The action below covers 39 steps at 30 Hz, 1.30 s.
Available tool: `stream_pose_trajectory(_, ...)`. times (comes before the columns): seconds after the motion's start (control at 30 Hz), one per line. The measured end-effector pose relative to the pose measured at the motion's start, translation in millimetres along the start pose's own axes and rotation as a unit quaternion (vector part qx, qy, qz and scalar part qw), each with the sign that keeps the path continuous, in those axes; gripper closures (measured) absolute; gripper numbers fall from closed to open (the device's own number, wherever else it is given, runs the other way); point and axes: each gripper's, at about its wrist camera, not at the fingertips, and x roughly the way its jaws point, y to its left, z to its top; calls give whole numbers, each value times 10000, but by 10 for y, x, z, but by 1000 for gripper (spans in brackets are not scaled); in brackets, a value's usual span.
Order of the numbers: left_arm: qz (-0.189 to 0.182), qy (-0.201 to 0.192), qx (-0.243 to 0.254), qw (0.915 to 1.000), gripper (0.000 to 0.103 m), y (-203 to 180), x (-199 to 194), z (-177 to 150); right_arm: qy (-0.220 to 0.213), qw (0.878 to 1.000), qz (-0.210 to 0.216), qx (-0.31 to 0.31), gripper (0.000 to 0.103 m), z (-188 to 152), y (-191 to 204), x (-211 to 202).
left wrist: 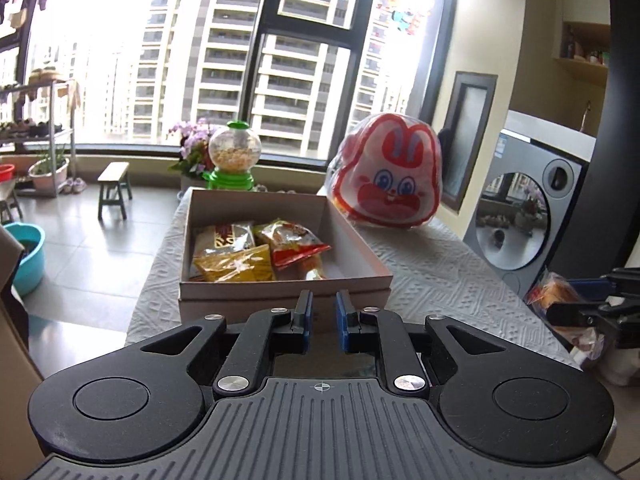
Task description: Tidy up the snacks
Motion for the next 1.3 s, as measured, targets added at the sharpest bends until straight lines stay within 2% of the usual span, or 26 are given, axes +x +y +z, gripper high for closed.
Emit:
stream_pose_trajectory(0.1, -124, -87, -59, 9999, 86, 9, 27, 153, 138, 9999, 42, -8, 49, -25, 11, 73)
stream_pose_trajectory(0.17, -168, -292, -31, 9994, 86, 21, 64, 325, 231, 9997, 11, -11, 49, -33, 18, 132)
stream_pose_trajectory(0.3, -327, -1015, -170, 9942, 86, 69, 251, 812, 307, 9995, 28, -6, 49, -46, 55, 186)
stream_pose_trajectory(0.37, -580, -1318, -400, 9888, 80, 178, 453, 964, 348, 9994, 63, -36, 49, -45, 89, 218)
stream_pose_trajectory(0.4, -580, -1175, -537, 9899, 80, 251, 598, 1002, 370, 9993, 70, -62, 49, -47, 113, 238)
stream_pose_trajectory(0.47, -383, -457, -908, 9941, 81, 386, 832, 967, 404, 9991, 17, -121, 49, -51, 155, 270)
stream_pose_trajectory(0.5, -360, -284, -900, 9949, 81, 408, 844, 893, 404, 9990, -33, -164, 49, -62, 170, 270)
stream_pose_trajectory(0.6, -195, 276, -403, 9986, 81, 350, 662, 513, 434, 9986, -111, -276, 49, -127, 177, 264)
stream_pose_trajectory(0.7, -7, 866, 129, 9962, 80, 256, 433, 117, 713, 9970, -157, -249, 48, -176, 157, 401)
stream_pose_trajectory(0.83, 693, 1284, 966, 9846, 80, 85, 321, -286, 985, 9949, -83, -189, 48, -261, 227, 650)
stream_pose_trajectory(0.9, 752, 1540, 1231, 9775, 80, 28, 363, -460, 1002, 9946, -58, -247, 48, -314, 316, 721)
stream_pose_trajectory(1.0, 580, 1521, 1390, 9768, 78, -17, 383, -544, 904, 9939, -241, -581, 48, -402, 456, 745)
stream_pose_trajectory(1.07, 422, 1561, 1441, 9763, 54, -53, 412, -549, 829, 9930, -330, -778, 48, -442, 489, 698)
stream_pose_trajectory(1.13, 176, 1635, 1542, 9743, 36, -107, 427, -584, 829, 9929, -346, -776, 48, -461, 466, 663)
stream_pose_trajectory(1.23, 155, 1543, 1327, 9789, 36, -73, 366, -542, 861, 9935, -382, -633, 44, -492, 395, 656)
stream_pose_trajectory(1.3, 360, 1400, 1097, 9834, 37, 18, 317, -503, 830, 9942, -406, -546, 41, -518, 353, 646)
